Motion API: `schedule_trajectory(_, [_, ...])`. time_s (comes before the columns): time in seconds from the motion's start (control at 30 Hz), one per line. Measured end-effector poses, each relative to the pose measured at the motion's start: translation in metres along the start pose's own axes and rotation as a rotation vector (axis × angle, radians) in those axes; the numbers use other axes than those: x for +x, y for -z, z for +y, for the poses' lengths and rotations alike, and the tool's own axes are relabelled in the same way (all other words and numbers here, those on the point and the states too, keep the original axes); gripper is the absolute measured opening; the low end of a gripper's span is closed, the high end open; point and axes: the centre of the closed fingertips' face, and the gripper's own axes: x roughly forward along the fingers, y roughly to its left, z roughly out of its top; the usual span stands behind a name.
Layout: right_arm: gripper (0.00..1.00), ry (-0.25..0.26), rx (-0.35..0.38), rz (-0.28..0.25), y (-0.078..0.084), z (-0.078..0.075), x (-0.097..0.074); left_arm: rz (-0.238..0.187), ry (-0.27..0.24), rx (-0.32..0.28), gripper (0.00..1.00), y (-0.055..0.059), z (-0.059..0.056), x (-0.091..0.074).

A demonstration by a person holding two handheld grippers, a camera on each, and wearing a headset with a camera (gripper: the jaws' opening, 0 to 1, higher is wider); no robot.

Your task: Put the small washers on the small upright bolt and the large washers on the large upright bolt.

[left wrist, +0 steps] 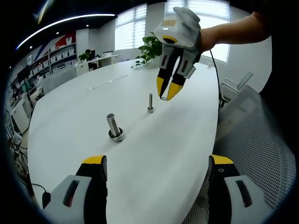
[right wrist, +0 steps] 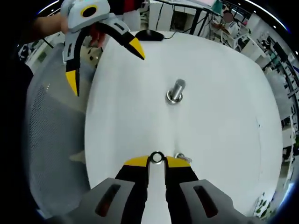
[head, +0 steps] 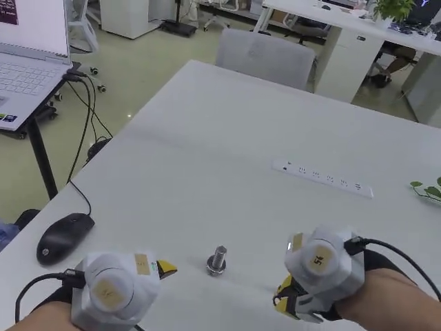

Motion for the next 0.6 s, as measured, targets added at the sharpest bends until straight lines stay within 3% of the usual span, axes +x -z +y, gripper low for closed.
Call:
schedule_trajectory(0.3, [0.13, 0.028, 0.060, 0.000, 0.016, -0.025, -0.009, 0.011, -0.012, 0.002, 0.92, 0.002, 0.002, 0.000])
schedule_trajectory(0.6, [0.13, 0.038, 0.079, -0.014, 0.010, -0.043, -0.001, 0.023, -0.020, -0.004, 0.95, 0.004, 0.002, 0.001])
